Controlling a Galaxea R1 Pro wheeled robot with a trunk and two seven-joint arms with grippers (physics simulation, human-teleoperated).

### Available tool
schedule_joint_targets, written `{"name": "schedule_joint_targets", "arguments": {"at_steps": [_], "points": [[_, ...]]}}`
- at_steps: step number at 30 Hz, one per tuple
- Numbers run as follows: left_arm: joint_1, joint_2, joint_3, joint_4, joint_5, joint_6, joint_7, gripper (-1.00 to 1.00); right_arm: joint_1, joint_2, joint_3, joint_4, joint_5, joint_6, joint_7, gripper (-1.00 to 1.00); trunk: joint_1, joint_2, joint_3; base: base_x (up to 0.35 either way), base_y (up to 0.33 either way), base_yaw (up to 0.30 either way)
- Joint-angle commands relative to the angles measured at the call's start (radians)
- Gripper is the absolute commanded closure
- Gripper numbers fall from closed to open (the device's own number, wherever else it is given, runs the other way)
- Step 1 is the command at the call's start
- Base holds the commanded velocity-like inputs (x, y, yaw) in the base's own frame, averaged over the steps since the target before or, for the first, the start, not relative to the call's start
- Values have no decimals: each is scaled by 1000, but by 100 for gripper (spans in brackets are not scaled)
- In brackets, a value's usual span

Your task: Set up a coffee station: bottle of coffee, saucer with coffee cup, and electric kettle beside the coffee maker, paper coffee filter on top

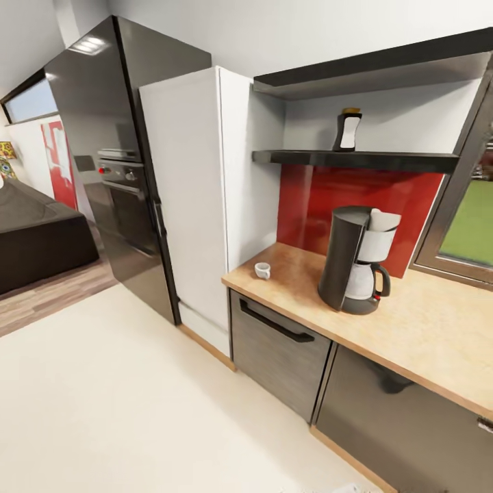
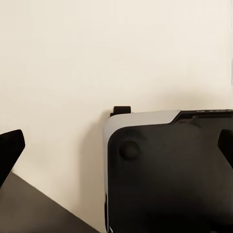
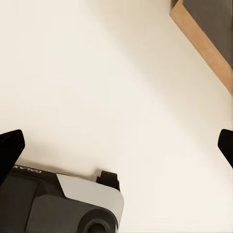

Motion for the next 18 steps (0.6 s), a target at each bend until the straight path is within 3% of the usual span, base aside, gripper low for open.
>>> {"name": "schedule_joint_targets", "arguments": {"at_steps": [1,6,12,18], "points": [[-1,0,-2,1,0,-3,1,-100,-1,0,5,1,2,-3,0,-100,1,-2,-2,0,0,-300],[1,2,-3,1,-1,-2,1,-100,-1,1,5,2,2,-3,0,-100,1,-2,-2,55,4,-300],[1,1,-6,0,0,-4,1,-100,-1,2,5,2,2,-3,1,-100,1,-2,-2,259,85,-300],[1,0,-4,-1,-2,-4,2,-100,6,2,5,1,2,-3,1,-100,1,-2,-2,274,211,-300]]}}
